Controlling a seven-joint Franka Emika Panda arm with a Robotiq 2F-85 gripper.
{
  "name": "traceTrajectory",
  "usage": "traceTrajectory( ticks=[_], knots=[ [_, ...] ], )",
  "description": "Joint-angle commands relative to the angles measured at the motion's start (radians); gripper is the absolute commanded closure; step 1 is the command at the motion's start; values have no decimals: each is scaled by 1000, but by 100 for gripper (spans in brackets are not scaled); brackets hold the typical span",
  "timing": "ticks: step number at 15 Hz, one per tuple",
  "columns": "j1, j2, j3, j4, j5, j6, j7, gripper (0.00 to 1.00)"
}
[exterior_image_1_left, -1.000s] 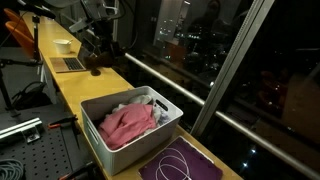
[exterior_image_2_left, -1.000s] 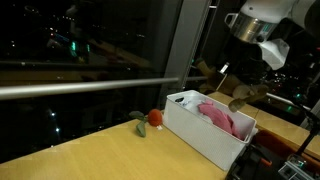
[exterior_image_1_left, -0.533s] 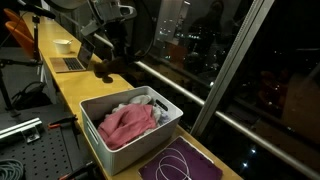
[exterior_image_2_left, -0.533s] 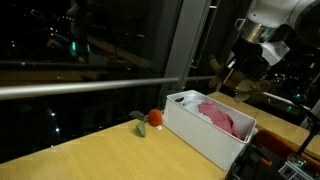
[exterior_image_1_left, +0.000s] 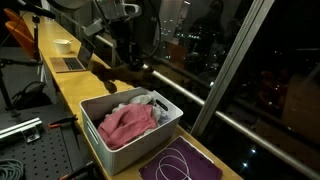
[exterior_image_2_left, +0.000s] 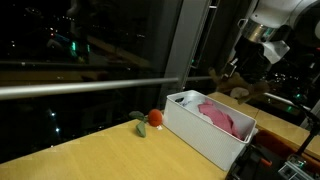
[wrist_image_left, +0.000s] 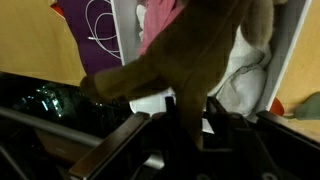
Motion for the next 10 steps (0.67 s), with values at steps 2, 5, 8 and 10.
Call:
traceTrajectory(
  ticks=[2, 5, 8, 10],
  knots=[
    [11, -31, 60, 43, -6, -62, -16, 24],
    [15, 48, 93, 144, -28, -81, -26, 3],
    [32, 132, 109, 261, -48, -107, -74, 0],
    [51, 198, 107, 354, -63, -133, -133, 0]
  ],
)
